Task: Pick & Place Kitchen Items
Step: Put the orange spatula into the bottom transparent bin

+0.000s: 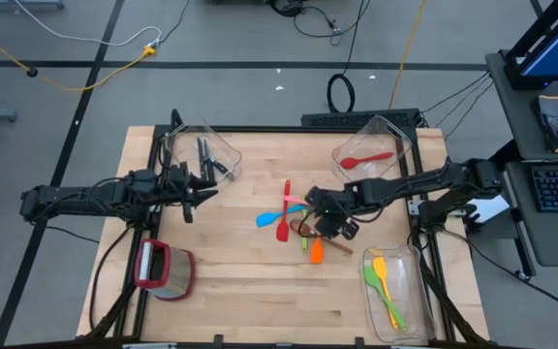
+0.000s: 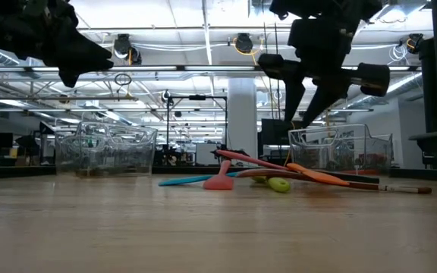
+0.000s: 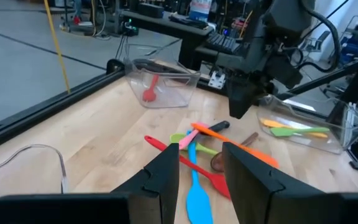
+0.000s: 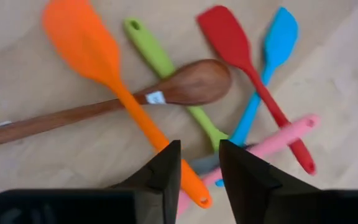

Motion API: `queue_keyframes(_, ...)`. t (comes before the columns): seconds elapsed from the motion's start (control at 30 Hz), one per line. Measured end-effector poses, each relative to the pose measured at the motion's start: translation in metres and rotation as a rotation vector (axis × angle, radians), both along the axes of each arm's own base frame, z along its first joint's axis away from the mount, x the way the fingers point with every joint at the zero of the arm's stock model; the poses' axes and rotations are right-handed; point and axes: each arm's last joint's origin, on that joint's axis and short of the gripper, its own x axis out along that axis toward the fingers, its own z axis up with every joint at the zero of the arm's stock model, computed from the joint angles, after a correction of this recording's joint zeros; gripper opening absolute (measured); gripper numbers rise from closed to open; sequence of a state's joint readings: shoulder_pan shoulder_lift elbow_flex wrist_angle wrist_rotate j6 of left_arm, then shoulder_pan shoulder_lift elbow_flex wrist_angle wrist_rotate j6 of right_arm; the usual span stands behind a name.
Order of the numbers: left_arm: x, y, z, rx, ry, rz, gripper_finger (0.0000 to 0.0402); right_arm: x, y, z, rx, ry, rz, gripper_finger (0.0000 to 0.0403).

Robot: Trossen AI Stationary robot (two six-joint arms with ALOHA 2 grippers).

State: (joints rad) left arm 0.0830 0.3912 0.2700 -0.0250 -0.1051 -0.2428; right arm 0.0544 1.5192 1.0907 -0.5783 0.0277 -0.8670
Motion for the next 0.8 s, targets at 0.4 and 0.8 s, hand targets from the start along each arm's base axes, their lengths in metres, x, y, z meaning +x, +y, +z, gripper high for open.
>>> queue_keyframes(0.4,0.0,0.0,0.0,-0.021,-0.003,0.004,0.0124,-0.008,0.001,-0.022,-0.087,0.039,0.18,0.013)
queue_keyframes(0.8,0.0,0.0,0.0,-0.037,-0.006,0.007,0.0124,0.006,0.002,-0.049,-0.113,0.087,0.219,0.013)
